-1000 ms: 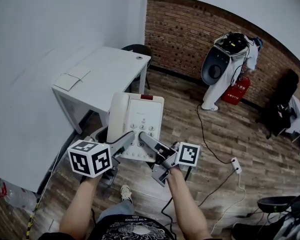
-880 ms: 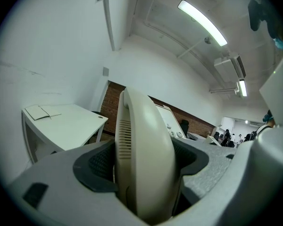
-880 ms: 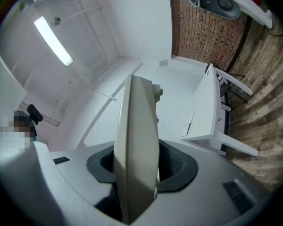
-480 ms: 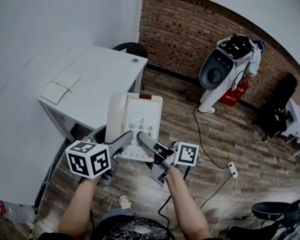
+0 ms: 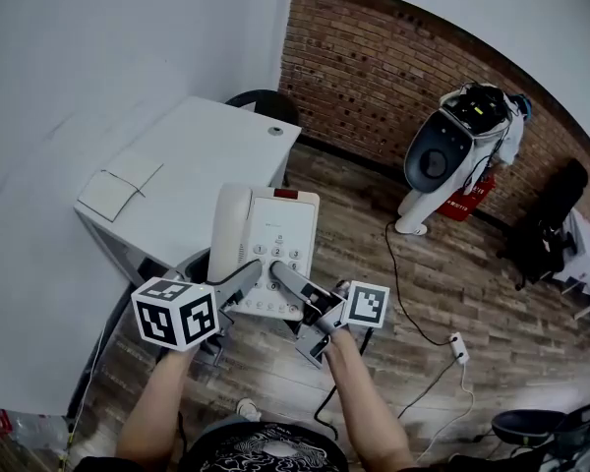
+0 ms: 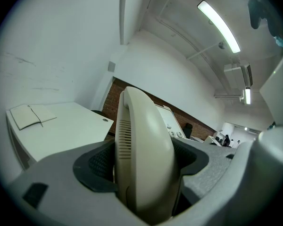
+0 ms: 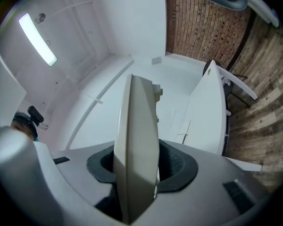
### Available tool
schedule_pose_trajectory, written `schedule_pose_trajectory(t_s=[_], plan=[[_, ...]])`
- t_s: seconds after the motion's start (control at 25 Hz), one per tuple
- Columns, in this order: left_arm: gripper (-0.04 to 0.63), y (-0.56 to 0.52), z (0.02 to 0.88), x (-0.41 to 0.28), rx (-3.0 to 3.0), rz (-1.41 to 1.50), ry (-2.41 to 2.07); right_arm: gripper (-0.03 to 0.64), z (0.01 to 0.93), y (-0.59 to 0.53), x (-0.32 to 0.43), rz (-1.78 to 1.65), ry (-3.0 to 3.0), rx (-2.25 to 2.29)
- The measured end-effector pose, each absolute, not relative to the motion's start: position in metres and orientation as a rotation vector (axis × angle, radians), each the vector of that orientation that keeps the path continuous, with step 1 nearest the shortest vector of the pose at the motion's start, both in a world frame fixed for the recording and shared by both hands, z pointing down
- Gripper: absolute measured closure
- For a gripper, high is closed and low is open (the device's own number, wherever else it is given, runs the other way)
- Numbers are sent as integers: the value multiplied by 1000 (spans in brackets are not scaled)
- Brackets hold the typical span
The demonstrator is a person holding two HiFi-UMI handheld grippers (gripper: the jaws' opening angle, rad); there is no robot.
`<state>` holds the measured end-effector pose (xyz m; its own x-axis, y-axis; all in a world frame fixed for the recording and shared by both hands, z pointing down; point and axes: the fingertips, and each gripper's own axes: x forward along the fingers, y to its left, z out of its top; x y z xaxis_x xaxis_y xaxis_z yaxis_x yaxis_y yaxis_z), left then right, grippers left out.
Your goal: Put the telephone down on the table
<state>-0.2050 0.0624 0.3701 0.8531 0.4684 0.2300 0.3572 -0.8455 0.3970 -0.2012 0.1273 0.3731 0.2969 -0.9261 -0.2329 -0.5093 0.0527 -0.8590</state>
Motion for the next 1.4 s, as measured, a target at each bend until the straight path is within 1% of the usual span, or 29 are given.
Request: schedule_pose_trajectory(t_s=[0.28,0.36,0.64,1.12,1.4], plan=[[229,63,374,-202,2696,430,643,434,377,128,-199,-512,1355,-1619],[229,57,378,-185,2697,424,650,434,381,122,-182,-505,1356,-1621],[229,34,373,-53,2699,436,653,434,375,99,-51,-508,1357,-1615],[229,96,378,129,2721,448,478,434,381,159,138,-592,1442,-1518],[229,120,384,208,2711,477,373,434,386,182,221,-665,1468,-1455]])
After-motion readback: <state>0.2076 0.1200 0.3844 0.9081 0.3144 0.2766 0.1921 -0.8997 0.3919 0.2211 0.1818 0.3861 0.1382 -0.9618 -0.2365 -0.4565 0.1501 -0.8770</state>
